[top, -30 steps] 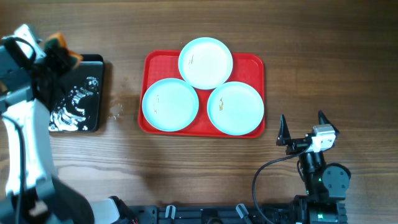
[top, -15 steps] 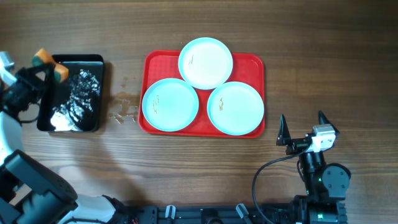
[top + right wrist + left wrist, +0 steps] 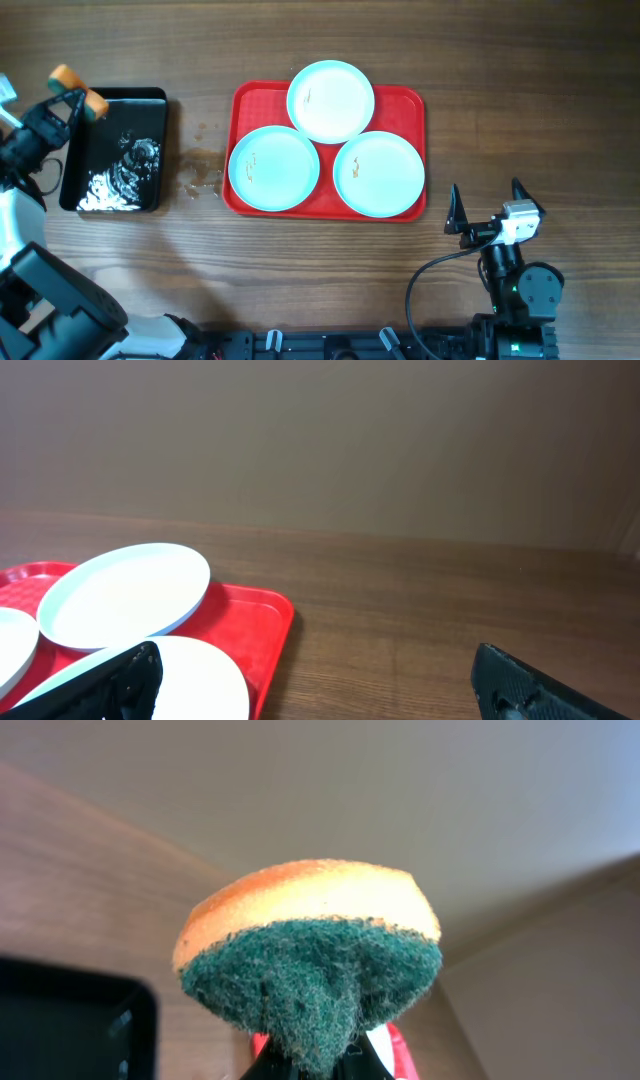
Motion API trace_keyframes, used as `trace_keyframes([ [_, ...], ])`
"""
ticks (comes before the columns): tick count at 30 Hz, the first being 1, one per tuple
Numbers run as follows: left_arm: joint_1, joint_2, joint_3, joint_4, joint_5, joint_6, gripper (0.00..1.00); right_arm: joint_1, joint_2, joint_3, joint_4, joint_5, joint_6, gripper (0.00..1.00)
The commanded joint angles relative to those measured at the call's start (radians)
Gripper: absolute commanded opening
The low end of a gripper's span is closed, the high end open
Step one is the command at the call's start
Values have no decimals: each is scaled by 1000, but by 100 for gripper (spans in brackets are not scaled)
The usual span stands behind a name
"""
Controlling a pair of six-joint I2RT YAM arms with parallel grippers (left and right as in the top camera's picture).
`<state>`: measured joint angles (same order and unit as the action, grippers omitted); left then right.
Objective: Clean dirty plates on tray and stack at the side
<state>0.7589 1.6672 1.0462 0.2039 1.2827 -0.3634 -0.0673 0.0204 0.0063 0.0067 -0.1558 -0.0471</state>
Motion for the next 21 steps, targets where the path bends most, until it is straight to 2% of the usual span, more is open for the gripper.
trace_keyframes([
  [1, 3, -35, 6, -41, -6, -113, 4, 0, -5, -1, 3, 6, -5, 100],
  [3, 1, -35, 5, -229, -169, 18, 4, 0, -5, -1, 3, 6, -5, 100],
  [5, -13, -29, 5, -453, -487, 166, 4, 0, -5, -1, 3, 6, -5, 100],
  [6, -18, -24, 5, -518, -644, 209, 4, 0, -5, -1, 3, 6, -5, 100],
  [7, -19, -23, 5, -552, -729, 237, 4, 0, -5, -1, 3, 6, -5, 100],
  [8, -19, -24, 5, -557, -750, 253, 4, 0, -5, -1, 3, 6, -5, 100],
  [10, -14, -38, 5, -538, -745, 219, 4, 0, -5, -1, 3, 6, -5, 100],
  [12, -14, -72, 9, -488, -662, 127, 4, 0, -5, -1, 3, 6, -5, 100],
  [14, -15, -105, 10, -369, -452, 44, 4, 0, -5, -1, 3, 6, -5, 100],
  [15, -19, -117, 9, -249, -325, -47, 4, 0, -5, -1, 3, 6, -5, 100],
  [17, -32, -123, 10, -66, -205, -209, 4, 0, -5, -1, 3, 6, -5, 100],
  [19, -44, -123, 9, -24, -153, -215, 6, 0, -5, -1, 3, 6, -5, 100],
  [20, -49, -122, 8, -80, -154, -163, 6, 0, -5, -1, 3, 6, -5, 100],
  [21, -53, -119, 5, -150, -159, -62, 4, 0, -5, -1, 3, 6, -5, 100],
])
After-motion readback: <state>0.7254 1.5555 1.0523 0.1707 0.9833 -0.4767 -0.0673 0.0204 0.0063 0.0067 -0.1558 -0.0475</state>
